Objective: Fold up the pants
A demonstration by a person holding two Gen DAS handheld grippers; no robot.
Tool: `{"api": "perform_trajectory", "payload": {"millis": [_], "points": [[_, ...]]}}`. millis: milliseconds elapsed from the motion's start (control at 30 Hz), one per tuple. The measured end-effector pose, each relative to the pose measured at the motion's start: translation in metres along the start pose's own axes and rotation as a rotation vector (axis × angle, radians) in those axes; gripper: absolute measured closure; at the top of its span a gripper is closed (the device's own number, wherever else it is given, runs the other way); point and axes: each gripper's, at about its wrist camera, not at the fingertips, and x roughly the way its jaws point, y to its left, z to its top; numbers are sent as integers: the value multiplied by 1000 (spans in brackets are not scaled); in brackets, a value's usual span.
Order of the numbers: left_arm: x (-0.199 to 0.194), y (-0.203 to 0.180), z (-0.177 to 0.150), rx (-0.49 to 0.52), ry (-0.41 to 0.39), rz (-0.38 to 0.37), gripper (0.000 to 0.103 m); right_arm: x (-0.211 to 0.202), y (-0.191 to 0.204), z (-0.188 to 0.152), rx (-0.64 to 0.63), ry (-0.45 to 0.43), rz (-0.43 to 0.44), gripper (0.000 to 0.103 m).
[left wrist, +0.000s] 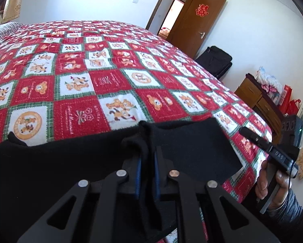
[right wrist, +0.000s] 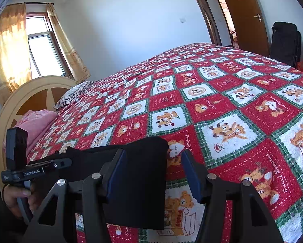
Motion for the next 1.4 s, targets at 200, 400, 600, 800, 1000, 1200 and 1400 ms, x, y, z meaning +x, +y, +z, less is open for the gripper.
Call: {"api": "perform_trajectory", "payload": {"millis": [200,400,600,800,1000,1200,1400], "points": [[-16,23,5,-84,-32,23,92,0,-1,0,7,-3,0,44],[-8,39,-6,-130,8,54,92,1,19,-5,-67,10,72,44],[-3,45,-12,-118,17,88,92,11,65,-25,-267,103,214,44],[0,34,-19,-7,2,185,84,45,79,-55,-381,276,165,44],[0,23,-27,91,-20,281,46,38,73,-41,-335,231,172,44],[2,27,-31,91,-23,283,43,53,75,-6,-259,177,160,44],[1,29,-33,85,-32,281,41,95,58,-7,-184,277,115,44]]}}
